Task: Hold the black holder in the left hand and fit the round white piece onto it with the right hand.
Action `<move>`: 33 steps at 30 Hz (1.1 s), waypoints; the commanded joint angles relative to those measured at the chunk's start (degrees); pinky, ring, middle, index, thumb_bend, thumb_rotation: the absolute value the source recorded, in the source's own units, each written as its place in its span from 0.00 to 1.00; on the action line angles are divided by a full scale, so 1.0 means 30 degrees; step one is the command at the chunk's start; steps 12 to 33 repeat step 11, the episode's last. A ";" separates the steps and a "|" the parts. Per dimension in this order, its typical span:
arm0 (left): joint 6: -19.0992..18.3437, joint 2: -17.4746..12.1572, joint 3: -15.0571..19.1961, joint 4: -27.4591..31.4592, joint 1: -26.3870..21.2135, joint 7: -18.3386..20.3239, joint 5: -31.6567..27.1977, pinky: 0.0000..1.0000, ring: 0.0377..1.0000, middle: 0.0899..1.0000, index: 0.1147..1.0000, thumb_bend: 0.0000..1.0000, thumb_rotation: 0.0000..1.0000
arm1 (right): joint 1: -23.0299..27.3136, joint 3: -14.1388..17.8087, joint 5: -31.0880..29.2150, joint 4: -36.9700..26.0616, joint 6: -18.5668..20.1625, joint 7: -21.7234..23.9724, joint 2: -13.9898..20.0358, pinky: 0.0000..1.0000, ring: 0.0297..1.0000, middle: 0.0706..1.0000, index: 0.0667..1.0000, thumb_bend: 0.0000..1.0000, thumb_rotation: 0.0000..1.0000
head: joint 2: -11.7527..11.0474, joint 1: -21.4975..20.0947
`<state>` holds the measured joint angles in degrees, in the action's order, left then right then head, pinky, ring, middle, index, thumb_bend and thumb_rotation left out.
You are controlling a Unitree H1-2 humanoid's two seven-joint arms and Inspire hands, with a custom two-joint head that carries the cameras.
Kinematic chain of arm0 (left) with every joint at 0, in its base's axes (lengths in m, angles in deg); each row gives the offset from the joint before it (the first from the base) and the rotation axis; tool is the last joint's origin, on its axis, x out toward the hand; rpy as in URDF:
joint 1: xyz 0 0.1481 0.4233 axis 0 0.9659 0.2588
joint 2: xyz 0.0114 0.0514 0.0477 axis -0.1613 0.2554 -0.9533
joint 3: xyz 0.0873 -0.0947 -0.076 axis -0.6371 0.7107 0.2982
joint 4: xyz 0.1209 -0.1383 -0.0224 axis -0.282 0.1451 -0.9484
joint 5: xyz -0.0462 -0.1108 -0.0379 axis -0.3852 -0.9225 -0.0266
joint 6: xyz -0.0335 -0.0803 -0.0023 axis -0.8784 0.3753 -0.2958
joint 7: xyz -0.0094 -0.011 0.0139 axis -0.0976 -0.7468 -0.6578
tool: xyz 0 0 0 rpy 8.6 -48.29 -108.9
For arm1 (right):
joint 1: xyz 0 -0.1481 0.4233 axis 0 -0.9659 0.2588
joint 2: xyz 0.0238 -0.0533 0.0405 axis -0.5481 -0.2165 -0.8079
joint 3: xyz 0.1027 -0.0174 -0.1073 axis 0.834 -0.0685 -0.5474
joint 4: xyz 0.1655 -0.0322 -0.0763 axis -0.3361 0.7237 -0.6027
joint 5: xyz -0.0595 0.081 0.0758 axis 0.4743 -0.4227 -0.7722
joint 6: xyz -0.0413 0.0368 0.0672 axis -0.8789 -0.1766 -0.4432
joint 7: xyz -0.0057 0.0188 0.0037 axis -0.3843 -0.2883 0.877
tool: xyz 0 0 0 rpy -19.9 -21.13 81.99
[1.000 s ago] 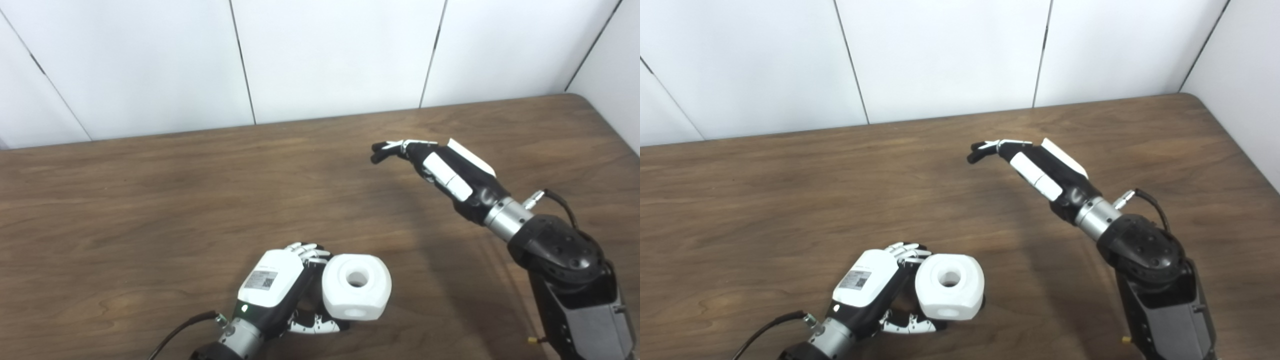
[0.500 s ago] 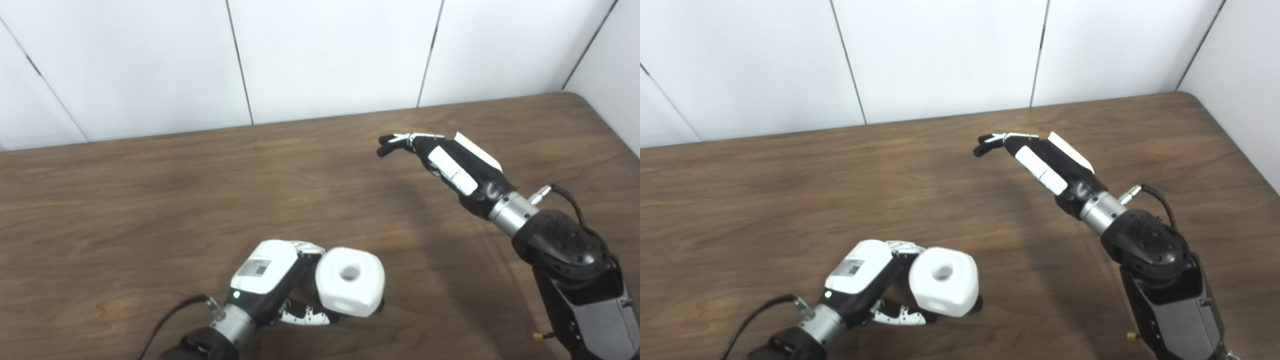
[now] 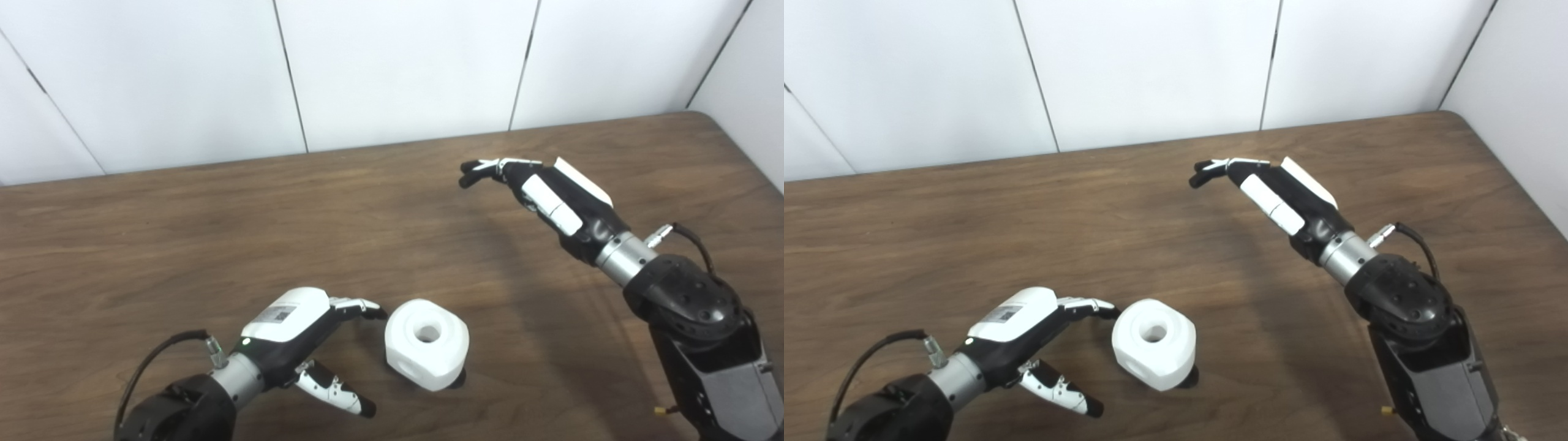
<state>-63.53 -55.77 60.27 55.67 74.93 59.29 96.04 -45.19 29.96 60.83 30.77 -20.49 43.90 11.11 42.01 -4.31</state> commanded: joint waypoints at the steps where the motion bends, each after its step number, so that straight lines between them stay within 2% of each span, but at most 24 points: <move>1: -0.1223 -0.0849 0.0391 0.0109 -0.0048 0.0785 0.0581 0.80 0.85 0.82 0.83 1.00 0.25 | 0.0721 0.0065 -0.0310 -0.0009 -0.0044 -0.0366 0.0376 1.00 0.93 0.84 0.64 0.66 1.00 | -0.0028 0.0038; 4: -0.1422 -0.1223 0.0950 0.0091 -0.0110 0.0775 0.0160 0.79 0.86 0.83 0.83 1.00 0.25 | 0.0716 -0.0046 -0.0246 0.0018 -0.0046 -0.0452 0.0489 0.99 0.93 0.84 0.64 0.65 1.00 | -0.0086 0.0095; 7: -0.1393 -0.1390 0.1905 0.0147 0.0131 0.0074 -0.0310 0.76 0.86 0.85 0.85 1.00 0.28 | 0.0662 -0.0038 -0.0412 0.0043 -0.0050 -0.0558 0.0505 0.99 0.93 0.84 0.64 0.65 1.00 | -0.0145 0.0114; 11: -0.0566 -0.0906 0.4427 -0.0173 0.1108 -0.2724 -0.1900 0.75 0.87 0.86 0.85 0.95 0.32 | 0.0439 0.0074 -0.0549 -0.0067 -0.0046 -0.0697 0.0558 0.97 0.92 0.84 0.66 0.64 1.00 | -0.0190 0.0179; 33: -0.0566 -0.0906 0.4427 -0.0173 0.1108 -0.2724 -0.1900 0.75 0.87 0.86 0.85 0.95 0.32 | 0.0439 0.0074 -0.0549 -0.0067 -0.0046 -0.0697 0.0558 0.97 0.92 0.84 0.66 0.64 1.00 | -0.0190 0.0179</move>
